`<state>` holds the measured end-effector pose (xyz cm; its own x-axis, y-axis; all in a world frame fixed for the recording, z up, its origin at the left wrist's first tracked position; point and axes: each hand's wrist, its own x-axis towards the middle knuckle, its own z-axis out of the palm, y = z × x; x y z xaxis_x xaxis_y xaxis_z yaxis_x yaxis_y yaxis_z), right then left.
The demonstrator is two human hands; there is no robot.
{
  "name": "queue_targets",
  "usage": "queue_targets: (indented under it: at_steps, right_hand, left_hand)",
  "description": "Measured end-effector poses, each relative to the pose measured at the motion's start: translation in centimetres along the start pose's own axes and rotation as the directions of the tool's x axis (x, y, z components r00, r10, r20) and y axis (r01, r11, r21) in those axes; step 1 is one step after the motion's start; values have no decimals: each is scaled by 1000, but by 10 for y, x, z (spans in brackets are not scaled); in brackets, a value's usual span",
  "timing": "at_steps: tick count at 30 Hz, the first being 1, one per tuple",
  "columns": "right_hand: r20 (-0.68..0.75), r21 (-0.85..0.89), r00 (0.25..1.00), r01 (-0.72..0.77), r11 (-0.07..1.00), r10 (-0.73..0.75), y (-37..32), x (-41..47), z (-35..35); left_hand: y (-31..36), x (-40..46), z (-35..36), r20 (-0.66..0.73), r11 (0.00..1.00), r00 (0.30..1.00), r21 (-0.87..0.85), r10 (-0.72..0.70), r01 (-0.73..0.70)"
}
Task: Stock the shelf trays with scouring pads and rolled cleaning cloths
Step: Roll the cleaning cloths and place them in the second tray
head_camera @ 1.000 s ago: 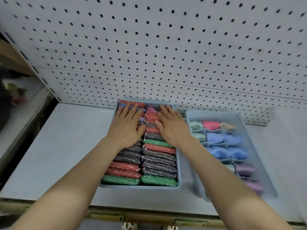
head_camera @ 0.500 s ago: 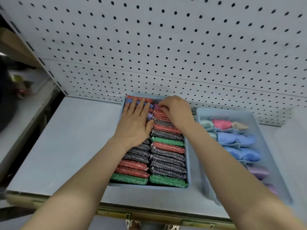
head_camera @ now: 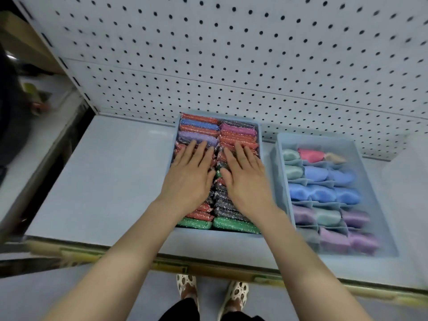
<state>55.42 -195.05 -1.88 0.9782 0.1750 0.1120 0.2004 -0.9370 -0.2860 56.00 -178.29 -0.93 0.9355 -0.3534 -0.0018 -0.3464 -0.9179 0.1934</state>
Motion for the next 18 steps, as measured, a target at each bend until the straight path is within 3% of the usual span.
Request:
queue_targets:
  at_steps: [4,8,12,18]
  right_hand:
    - [128,-85,986,-94,992,104,0,3,8]
    - [236,-85,971,-20,996,40,3,8,-7]
    - [149,-109,989,-4,994,20,-3,-39,-14]
    - [147,-184,986,-46,982,73,-11,-53,-1]
  left_hand:
    - [0,-3,6,22,1000,1000,7,-16,16]
    - [2,-1,-2,57,1000,998,22,-2,1]
    - [10,-28,-5,16,998,1000,58,-11,10]
    - [11,-43,9,34,994,999,107,-18,14]
